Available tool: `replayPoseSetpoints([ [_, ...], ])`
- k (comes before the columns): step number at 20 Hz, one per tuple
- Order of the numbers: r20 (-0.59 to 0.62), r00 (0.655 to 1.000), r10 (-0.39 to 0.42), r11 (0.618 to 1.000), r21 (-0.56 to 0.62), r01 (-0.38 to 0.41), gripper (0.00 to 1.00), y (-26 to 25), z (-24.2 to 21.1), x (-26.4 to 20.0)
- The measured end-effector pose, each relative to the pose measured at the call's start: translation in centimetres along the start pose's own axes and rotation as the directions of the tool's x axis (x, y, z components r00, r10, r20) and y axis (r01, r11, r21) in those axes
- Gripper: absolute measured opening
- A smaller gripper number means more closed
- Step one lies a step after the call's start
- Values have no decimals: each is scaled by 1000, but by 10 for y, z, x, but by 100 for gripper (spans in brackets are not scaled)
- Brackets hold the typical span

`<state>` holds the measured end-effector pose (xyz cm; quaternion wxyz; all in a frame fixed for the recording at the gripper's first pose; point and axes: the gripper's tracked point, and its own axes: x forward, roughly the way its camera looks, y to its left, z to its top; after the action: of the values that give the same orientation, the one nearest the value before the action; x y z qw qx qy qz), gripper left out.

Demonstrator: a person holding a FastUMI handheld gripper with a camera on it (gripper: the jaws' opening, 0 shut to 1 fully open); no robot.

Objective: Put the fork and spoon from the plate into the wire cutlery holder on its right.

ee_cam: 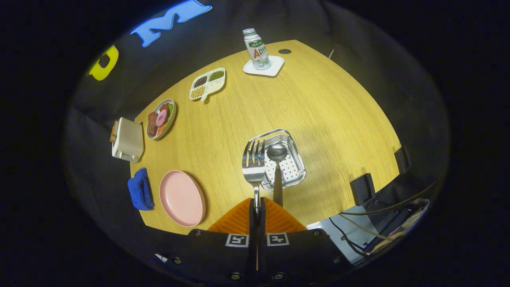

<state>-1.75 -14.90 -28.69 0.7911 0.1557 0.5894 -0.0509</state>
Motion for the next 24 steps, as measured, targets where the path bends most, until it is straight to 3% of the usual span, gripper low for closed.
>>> replayPoseSetpoints([
  [9,-181,983,-12,999,-38,5,2,-15,-12,25],
  [24,-341,940,-10,1000,21,18,6,-16,-7,39],
])
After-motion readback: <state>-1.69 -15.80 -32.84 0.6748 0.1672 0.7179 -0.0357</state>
